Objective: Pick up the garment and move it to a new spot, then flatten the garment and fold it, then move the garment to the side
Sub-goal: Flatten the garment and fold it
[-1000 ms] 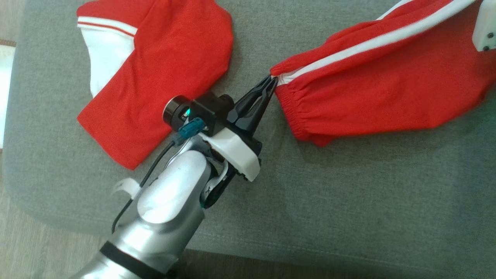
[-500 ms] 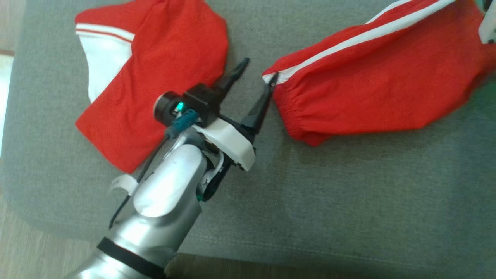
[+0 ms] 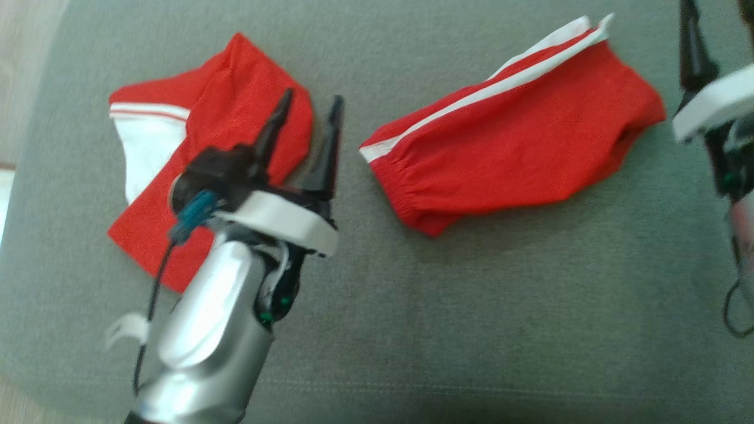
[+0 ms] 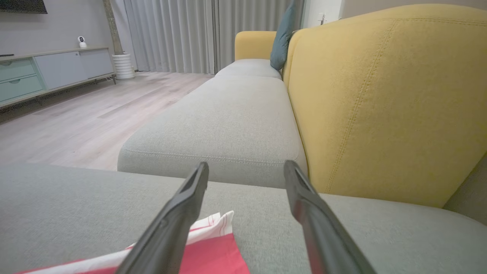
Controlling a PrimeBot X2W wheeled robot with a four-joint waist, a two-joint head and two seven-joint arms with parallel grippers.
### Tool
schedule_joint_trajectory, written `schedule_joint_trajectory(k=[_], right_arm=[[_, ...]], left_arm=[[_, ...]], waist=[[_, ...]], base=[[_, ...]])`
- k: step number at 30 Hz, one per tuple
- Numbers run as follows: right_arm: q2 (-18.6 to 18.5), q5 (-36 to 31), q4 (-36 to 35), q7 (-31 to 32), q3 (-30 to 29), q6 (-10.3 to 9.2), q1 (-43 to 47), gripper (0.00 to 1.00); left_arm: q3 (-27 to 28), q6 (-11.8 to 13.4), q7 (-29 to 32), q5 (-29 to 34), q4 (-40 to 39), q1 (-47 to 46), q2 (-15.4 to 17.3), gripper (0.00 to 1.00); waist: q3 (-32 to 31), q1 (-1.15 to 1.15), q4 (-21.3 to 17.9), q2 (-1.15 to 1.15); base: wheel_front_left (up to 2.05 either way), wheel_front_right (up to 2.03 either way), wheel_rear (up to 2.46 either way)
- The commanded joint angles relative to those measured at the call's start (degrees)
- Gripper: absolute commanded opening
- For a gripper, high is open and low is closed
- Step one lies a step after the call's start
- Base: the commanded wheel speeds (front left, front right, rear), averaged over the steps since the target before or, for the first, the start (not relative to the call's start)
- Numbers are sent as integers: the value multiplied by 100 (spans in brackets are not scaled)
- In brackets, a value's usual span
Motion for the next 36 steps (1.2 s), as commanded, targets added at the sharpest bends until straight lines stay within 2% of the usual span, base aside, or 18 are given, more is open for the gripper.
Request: schedule_joint_trajectory(k=[1,9,17,21,28,36], right_arm=[[30,23,-253,-99,54,20,95,100],[296,-171,-1039,-376,-207,20,1276,100],[929,-618,-1871,-414,-794,20,2455,100],[1324,-891,-2337,-347,-1066,20,3053,100],[1531,-1078,-2758,-179,-1236,20,3433,100],[1653,-1012,-2981,217,-1397,20,3308,100]], left_arm=[[275,27,-43,48,-264,-3,73,100],[981,50,-43,272,-974,681,72,100],[1273,23,-43,393,-1355,1402,71,100],[1372,93,-43,335,-1576,1828,70,100],[1356,116,-43,350,-1731,2054,70,100],[1206,70,-43,373,-1758,1912,70,100]], waist=[[-211,1,-161,0],[-596,1,-433,0],[-923,1,-680,0],[-1037,1,-801,0],[-1045,1,-821,0],[-768,1,-648,0]], base=[[0,0,0],[0,0,0],[0,0,0],[0,0,0],[0,0,0],[0,0,0]])
